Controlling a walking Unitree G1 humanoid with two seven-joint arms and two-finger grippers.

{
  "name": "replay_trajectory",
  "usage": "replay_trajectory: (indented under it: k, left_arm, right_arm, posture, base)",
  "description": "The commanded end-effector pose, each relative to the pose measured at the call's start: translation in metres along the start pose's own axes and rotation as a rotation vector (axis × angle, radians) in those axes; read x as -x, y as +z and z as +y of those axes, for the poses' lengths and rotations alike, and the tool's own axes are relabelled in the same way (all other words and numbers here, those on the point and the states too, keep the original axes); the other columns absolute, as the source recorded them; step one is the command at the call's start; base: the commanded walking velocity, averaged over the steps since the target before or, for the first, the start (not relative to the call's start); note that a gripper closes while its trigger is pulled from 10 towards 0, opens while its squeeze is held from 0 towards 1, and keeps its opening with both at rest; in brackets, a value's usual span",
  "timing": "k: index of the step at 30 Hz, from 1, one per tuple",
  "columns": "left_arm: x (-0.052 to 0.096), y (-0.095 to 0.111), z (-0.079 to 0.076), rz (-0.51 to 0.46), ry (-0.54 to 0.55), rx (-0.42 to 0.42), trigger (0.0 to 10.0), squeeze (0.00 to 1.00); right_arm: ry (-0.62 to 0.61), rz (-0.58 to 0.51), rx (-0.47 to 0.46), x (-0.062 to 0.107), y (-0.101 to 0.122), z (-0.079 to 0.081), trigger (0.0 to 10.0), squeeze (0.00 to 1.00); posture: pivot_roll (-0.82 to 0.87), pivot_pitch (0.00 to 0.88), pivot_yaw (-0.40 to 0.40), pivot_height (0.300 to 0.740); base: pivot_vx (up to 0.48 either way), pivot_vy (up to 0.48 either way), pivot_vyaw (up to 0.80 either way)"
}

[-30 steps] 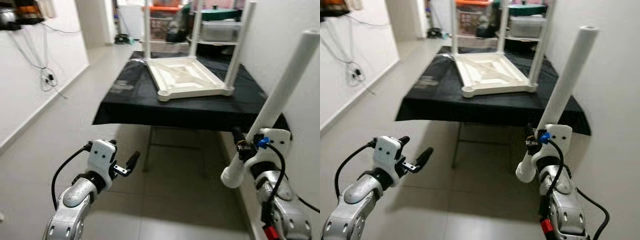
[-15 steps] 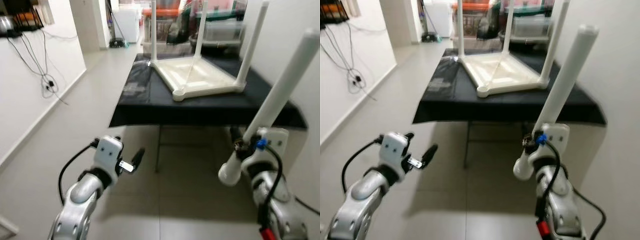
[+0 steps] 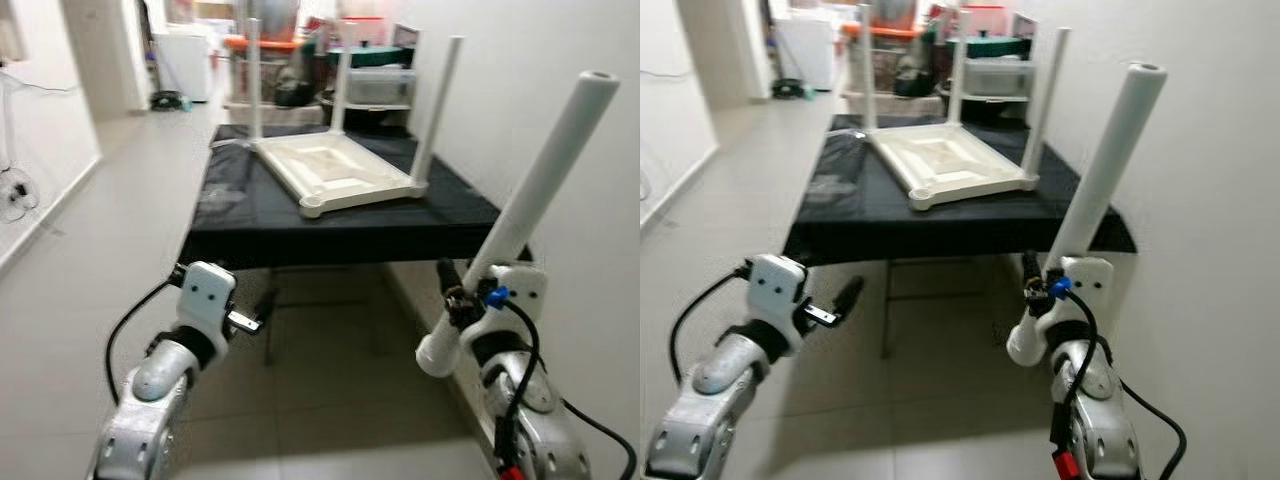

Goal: Building children table

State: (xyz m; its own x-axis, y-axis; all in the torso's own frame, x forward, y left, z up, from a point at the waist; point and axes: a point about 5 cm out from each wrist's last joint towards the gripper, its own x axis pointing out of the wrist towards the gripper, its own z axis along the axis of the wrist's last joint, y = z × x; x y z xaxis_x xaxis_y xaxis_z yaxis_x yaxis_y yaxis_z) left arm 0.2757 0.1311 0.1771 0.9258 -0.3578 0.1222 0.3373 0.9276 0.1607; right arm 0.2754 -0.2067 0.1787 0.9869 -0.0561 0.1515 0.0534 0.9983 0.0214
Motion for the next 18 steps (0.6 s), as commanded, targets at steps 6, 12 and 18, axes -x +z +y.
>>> replay_trajectory:
  k: [6,12,18]
  left_arm:
    - [0.0017,-0.0022,0.0028,0.013,0.012,-0.005,10.0,0.0]
    - [0.0,-0.0018,0.0006,0.011,0.007,-0.005,10.0,0.0]
    - [-0.0002,-0.0008,-0.0003,0.008,0.0,-0.008,10.0,0.0]
  right_arm:
    - [0.071,-0.03,0.011,-0.0075,0.0059,0.0164,10.0,0.0]
    - [0.077,-0.025,0.017,-0.0091,0.0048,0.0184,10.0,0.0]
    - [0.077,-0.022,0.008,-0.0099,0.0047,0.0193,10.0,0.0]
  posture:
    - [0.09,0.0,-0.063,0.74]
    - [0.09,0.0,-0.064,0.74]
    - [0.09,0.0,-0.063,0.74]
  base:
    - [0.48,0.0,0.0]
    - [0.48,0.0,0.21]
    - [0.48,0.0,0.0]
